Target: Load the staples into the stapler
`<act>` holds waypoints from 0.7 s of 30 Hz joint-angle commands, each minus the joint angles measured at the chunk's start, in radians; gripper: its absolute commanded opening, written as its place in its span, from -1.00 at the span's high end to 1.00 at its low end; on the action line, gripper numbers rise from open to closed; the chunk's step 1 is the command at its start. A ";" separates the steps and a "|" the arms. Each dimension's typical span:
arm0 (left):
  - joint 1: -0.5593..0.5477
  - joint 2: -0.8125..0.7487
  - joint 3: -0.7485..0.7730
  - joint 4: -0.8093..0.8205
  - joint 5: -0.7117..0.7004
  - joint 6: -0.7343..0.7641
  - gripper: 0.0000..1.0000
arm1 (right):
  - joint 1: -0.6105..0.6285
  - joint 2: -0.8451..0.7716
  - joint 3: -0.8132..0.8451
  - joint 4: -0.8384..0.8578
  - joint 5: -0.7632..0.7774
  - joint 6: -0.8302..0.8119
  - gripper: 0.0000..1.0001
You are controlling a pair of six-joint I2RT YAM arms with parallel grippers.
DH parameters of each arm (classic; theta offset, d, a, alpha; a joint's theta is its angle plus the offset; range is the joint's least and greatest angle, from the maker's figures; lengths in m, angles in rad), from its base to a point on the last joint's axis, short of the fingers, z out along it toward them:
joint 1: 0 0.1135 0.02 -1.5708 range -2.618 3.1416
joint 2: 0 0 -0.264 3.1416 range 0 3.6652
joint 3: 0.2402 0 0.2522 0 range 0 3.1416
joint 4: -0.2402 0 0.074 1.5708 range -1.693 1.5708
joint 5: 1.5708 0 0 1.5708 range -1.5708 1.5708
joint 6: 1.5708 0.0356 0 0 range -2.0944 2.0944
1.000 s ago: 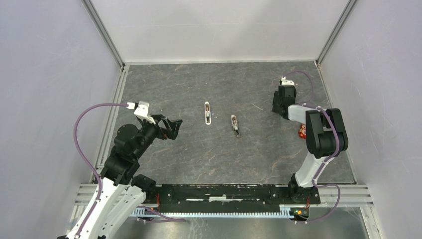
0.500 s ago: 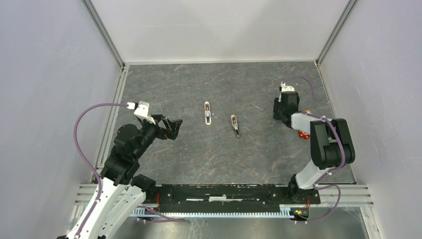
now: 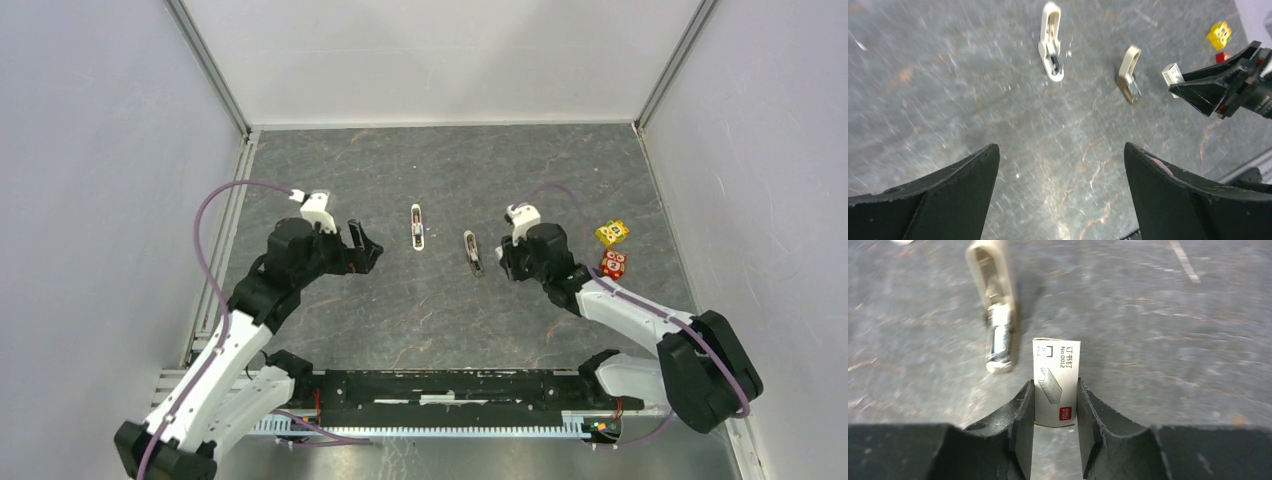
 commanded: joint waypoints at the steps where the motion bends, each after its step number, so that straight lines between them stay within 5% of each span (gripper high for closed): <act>1: 0.039 0.057 0.017 -0.050 0.113 -0.167 -1.00 | 0.121 -0.040 -0.036 0.041 -0.102 -0.053 0.26; 10: 0.187 0.035 -0.190 0.185 0.450 -0.367 -0.89 | 0.431 0.082 0.018 0.011 -0.154 -0.283 0.21; 17: 0.197 0.098 -0.314 0.313 0.513 -0.433 -0.61 | 0.509 0.156 0.072 -0.023 -0.173 -0.406 0.13; 21: 0.192 0.124 -0.317 0.285 0.497 -0.402 -0.53 | 0.509 0.138 0.092 -0.047 -0.162 -0.415 -0.18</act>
